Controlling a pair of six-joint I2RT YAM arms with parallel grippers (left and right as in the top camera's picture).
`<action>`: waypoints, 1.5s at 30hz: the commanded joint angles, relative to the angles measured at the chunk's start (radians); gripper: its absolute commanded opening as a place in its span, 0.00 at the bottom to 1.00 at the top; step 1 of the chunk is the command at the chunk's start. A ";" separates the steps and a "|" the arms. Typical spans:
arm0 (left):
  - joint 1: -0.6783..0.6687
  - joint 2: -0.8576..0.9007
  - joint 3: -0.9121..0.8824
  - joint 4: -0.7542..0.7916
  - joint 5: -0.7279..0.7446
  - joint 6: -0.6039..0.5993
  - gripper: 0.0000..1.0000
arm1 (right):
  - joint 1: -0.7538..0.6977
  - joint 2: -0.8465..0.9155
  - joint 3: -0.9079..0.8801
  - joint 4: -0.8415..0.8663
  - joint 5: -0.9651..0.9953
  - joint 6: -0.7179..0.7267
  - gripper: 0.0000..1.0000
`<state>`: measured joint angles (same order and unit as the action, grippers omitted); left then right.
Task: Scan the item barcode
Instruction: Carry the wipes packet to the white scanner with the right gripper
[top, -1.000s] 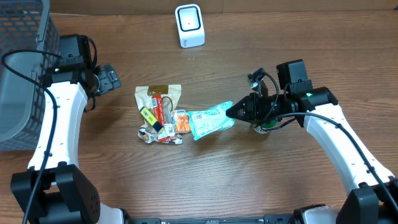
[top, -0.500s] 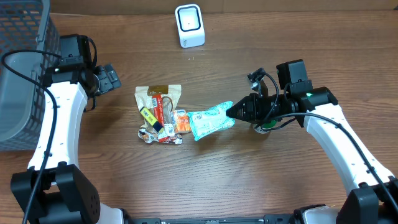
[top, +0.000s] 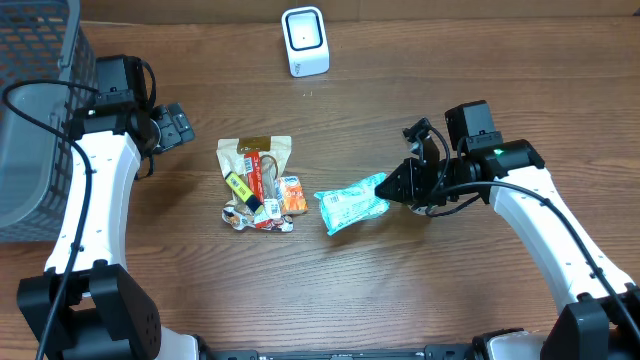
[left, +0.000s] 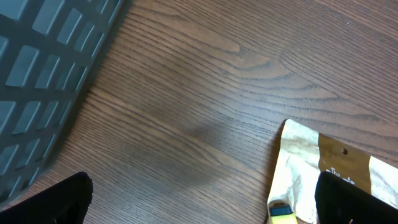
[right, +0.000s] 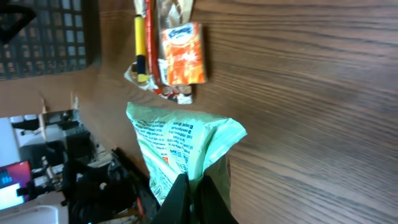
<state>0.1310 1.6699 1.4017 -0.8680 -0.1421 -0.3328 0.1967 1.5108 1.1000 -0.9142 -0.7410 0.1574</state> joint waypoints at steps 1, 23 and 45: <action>0.000 -0.016 0.014 0.002 0.005 0.019 1.00 | -0.005 -0.016 0.026 0.006 0.012 -0.009 0.04; 0.000 -0.016 0.014 0.002 0.005 0.019 1.00 | -0.002 -0.017 0.028 0.106 0.015 0.089 0.04; 0.000 -0.016 0.014 0.002 0.005 0.019 1.00 | 0.023 0.313 1.041 -0.161 0.316 0.130 0.04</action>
<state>0.1310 1.6699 1.4017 -0.8684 -0.1421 -0.3328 0.2020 1.7454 2.0804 -1.1046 -0.5117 0.3069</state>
